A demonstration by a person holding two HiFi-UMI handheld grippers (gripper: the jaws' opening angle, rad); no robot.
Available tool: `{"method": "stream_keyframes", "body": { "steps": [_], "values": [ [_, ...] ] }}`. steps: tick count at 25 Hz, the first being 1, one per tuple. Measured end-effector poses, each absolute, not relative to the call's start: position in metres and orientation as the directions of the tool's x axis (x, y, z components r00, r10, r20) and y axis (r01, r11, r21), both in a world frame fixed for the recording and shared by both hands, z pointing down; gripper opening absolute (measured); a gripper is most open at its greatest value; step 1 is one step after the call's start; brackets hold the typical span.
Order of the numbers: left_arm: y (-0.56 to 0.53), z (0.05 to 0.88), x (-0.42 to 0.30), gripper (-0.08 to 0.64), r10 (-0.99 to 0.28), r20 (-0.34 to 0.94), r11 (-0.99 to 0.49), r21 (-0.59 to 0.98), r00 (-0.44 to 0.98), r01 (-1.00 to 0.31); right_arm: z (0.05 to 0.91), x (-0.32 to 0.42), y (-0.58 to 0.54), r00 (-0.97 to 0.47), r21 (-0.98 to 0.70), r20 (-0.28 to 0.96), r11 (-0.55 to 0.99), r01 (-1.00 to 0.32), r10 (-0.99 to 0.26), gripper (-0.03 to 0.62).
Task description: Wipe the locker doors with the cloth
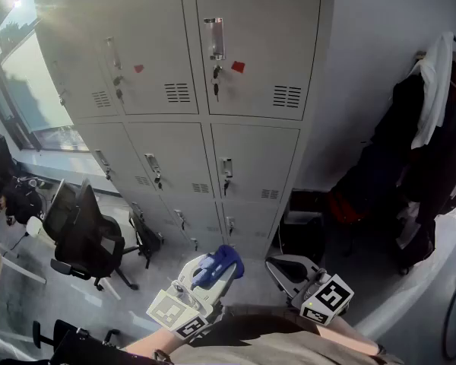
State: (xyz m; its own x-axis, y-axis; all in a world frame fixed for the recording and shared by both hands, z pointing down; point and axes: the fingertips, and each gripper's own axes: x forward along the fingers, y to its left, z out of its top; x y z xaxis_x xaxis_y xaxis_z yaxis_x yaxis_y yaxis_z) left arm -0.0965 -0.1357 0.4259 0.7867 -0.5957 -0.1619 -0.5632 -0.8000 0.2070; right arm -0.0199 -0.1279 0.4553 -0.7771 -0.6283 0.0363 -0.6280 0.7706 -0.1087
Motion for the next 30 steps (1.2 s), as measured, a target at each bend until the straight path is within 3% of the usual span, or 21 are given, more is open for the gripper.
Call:
{"method": "stream_keyframes", "body": {
  "steps": [18, 30],
  "values": [
    [-0.138, 0.418, -0.106, 0.124, -0.618, -0.161, -0.786, 0.159, 0.77, -0.598, 0.46, -0.026, -0.12, -0.803, -0.174, 0.016, 0.79, -0.588, -0.595, 0.005],
    [-0.203, 0.335, -0.112, 0.124, -0.586, -0.195, -0.783, -0.113, 0.786, -0.612, 0.463, -0.019, -0.123, -0.775, -0.184, 0.045, 0.758, -0.626, -0.63, 0.005]
  ]
}}
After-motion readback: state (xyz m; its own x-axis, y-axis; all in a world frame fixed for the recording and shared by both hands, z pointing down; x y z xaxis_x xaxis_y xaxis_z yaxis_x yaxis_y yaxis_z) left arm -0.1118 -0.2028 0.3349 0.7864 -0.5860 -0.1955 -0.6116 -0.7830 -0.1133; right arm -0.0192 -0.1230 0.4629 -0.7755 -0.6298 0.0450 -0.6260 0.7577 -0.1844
